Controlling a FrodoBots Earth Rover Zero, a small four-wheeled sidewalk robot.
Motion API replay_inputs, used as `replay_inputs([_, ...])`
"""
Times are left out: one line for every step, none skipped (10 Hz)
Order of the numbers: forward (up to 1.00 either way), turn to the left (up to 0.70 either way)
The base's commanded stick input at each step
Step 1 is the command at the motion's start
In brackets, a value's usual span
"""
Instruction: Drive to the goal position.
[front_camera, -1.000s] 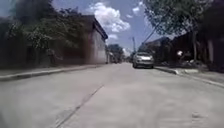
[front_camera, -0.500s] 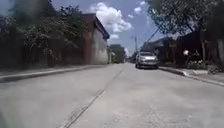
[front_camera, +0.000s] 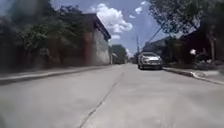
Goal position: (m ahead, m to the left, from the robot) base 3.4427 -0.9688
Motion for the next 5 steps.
replay_inputs([1.00, -0.40])
replay_inputs([1.00, -0.40])
replay_inputs([1.00, -0.38])
replay_inputs([1.00, -0.31])
replay_inputs([1.00, -0.25])
